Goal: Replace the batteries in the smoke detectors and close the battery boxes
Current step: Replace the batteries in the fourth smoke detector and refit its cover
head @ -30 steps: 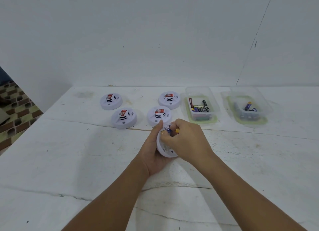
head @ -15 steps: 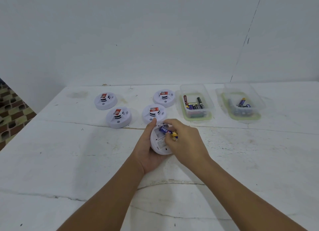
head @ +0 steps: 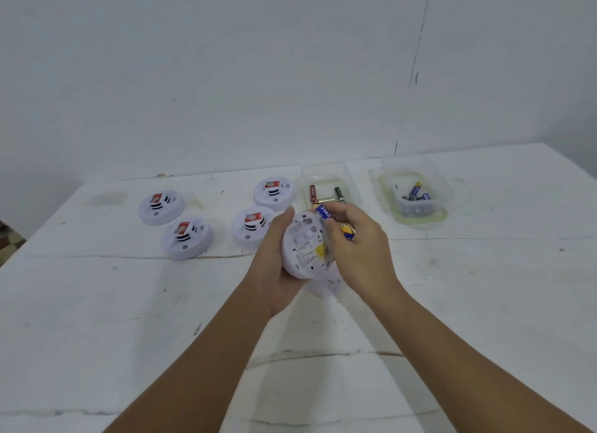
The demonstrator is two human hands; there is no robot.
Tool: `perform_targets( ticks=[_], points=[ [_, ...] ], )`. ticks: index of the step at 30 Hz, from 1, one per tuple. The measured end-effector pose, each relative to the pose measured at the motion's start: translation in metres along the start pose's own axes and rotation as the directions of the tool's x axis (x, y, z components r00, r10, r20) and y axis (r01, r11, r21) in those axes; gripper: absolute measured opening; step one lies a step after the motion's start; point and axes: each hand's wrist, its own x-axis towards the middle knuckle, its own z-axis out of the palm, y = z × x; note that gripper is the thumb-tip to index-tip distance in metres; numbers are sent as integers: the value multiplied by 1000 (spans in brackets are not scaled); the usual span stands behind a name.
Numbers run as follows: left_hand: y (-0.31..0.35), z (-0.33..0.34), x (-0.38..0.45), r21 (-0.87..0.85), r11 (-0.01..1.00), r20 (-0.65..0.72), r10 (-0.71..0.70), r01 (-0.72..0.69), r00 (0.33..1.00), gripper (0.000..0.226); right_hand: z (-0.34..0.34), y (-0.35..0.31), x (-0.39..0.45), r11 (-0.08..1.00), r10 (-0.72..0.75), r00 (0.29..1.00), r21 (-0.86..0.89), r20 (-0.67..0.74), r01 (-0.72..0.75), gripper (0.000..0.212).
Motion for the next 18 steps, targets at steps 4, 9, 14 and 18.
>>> perform_targets(
  ticks=[4, 9, 14, 18],
  points=[
    [-7, 35, 24, 33, 999, 23, -2, 2, 1000, 38, -29, 10, 16, 1000, 16, 997, 14, -82, -15, 23],
    [-8, 55, 57, 17, 1000, 29, -27, 27, 999, 29, -74, 28, 45, 993, 7, 984, -116, -175, -27, 21],
    [-14, 66, 75, 84, 996, 93, -42, 35, 995, 39, -113, 34, 77, 943, -1, 973, -324, -231, -76, 25],
    [-15, 73, 85, 88, 996, 84, -37, 30, 996, 37, -127, 36, 110, 816, 72, 987, -561, -146, -142, 28]
  ],
)
